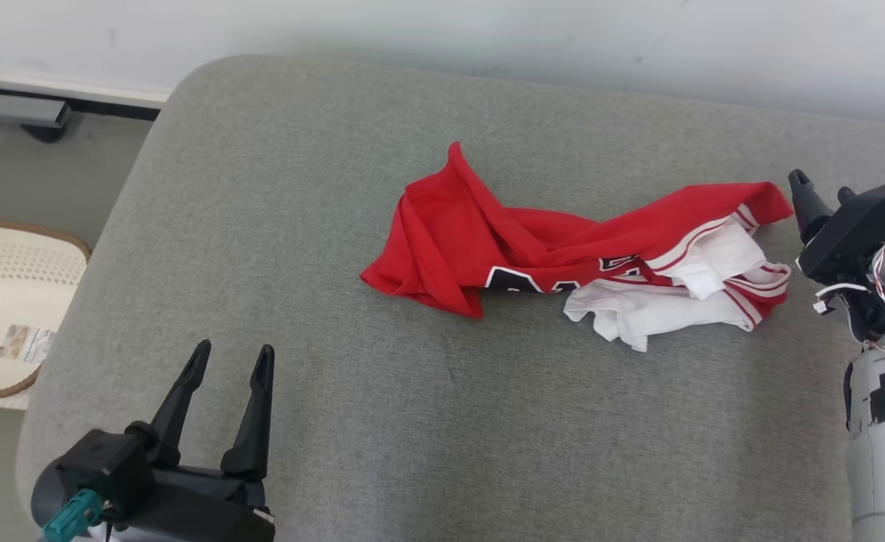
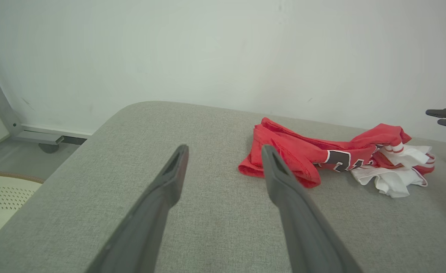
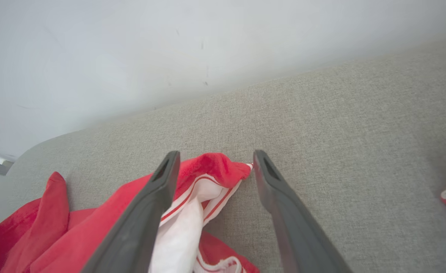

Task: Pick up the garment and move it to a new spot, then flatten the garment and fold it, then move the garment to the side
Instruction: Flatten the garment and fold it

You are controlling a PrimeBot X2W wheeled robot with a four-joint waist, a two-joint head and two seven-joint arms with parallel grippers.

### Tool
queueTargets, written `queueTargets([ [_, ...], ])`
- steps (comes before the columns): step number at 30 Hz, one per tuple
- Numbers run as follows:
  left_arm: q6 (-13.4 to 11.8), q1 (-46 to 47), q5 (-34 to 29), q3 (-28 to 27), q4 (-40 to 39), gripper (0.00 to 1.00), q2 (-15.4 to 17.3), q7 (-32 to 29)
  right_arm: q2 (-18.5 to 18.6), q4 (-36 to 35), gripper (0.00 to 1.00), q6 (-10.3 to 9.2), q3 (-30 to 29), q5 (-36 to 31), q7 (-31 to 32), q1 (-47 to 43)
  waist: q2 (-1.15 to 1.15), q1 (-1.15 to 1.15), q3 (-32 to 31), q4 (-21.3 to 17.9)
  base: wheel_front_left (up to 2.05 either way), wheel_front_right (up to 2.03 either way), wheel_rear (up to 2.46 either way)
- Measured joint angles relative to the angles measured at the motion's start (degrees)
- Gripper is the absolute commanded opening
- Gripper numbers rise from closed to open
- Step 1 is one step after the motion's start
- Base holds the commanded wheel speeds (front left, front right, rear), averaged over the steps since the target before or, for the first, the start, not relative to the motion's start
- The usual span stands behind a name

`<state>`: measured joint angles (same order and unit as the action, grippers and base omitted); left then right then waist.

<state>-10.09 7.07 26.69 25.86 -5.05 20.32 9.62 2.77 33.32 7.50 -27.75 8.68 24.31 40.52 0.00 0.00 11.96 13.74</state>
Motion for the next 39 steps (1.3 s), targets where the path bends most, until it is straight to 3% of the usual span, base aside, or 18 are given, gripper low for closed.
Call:
queueTargets([
  [15,-1.7,-0.8,0.1,-1.0,-1.5,1.0,1.1,-0.3,0.0,-30.2,1.0,0.0,7.0,8.5,1.8,-18.0,0.0,0.0,-1.9,-4.4,0.0,0.0,0.0],
  [25,-2.6,-1.1,0.3,-1.5,-2.0,1.0,1.5,-0.2,0.1,-42.4,1.0,0.0,10.1,9.0,-4.0,-27.6,0.0,0.0,-2.6,-5.2,0.0,0.0,0.0],
  [39,-4.5,-3.2,1.7,-3.0,-2.8,1.0,2.0,-0.2,0.0,-49.4,1.0,0.0,16.6,7.1,-16.4,-39.6,0.0,0.0,-4.4,-6.1,0.0,0.0,0.0],
])
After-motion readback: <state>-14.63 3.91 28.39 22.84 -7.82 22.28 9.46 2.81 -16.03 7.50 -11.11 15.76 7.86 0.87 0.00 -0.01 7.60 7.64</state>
